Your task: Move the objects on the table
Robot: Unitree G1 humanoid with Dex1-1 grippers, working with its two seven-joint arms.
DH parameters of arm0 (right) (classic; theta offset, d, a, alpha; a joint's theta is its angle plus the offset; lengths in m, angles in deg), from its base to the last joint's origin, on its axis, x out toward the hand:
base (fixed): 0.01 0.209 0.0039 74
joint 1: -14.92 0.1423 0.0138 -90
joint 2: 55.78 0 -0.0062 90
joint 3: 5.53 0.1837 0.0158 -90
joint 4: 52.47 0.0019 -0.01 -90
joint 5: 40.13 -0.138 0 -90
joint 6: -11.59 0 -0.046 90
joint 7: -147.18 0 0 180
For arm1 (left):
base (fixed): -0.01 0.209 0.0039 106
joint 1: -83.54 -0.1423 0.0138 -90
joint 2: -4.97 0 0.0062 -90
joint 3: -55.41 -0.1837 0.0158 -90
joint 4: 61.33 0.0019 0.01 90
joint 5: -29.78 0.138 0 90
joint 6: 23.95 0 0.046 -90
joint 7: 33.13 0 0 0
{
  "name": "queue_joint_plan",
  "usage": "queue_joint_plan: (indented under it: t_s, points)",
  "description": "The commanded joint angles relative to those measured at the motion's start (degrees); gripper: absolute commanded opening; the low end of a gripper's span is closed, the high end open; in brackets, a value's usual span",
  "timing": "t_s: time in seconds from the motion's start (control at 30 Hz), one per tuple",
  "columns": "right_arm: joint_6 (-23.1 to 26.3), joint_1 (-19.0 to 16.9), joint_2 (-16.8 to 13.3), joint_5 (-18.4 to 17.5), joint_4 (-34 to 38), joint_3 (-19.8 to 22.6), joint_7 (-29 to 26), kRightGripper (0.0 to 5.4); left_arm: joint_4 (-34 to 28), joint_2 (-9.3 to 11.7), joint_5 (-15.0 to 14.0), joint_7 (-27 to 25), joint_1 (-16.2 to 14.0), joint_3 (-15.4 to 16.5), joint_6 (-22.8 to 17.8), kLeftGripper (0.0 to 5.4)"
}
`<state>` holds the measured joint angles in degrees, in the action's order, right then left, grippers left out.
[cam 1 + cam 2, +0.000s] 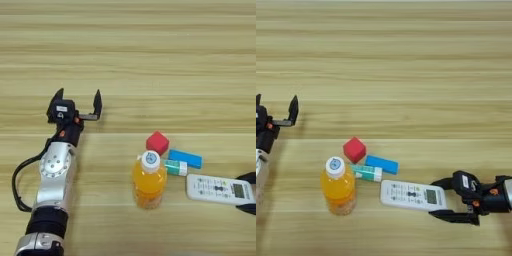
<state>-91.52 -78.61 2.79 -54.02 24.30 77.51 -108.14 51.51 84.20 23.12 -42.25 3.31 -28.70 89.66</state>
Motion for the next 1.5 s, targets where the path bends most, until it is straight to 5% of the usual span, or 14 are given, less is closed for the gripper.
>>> queue_joint_plan:
  t_s: [0.03,0.3,0.5,0.67,0.93,1.1,1.3,1.37,1.5]
  points:
    - [-0.4,0.5,1.2,0.9,0.3,-0.5,0.4,2.97,0.8,-0.1,0.4,0.0,1.0,-0.1,0.7,5.40]
    - [-0.2,0.9,1.9,1.2,0.4,-1.1,-0.4,2.97,0.9,-0.2,0.5,0.2,1.0,-0.2,1.0,5.40]
    - [0.2,1.1,1.8,1.3,0.0,-0.9,-0.3,3.78,0.8,-0.3,0.6,0.3,1.0,-0.3,1.1,5.40]
    - [2.3,1.1,0.9,-2.5,3.1,1.5,-1.3,4.34,0.4,-0.3,0.6,0.3,0.9,-0.4,1.1,5.40]
    - [11.7,0.1,-1.8,-17.6,20.9,10.3,-3.3,5.24,0.5,-0.2,0.6,0.3,0.9,-0.5,1.1,5.40]
    - [18.6,4.4,2.8,-27.6,25.6,16.4,4.3,5.35,1.2,-0.3,0.7,0.4,1.2,-0.4,1.5,5.40]
    - [18.6,12.9,14.9,-23.3,28.6,18.9,29.8,5.35,1.8,-0.2,0.6,0.4,1.5,-0.3,2.0,5.40]
    - [16.6,14.0,18.5,-19.9,28.0,18.9,35.9,5.35,1.9,-0.2,0.5,0.6,1.6,-0.2,2.2,5.40]
    - [8.5,12.5,25.6,-7.1,22.2,16.6,46.3,5.35,1.5,-0.1,0.5,1.1,1.6,0.3,2.9,5.40]
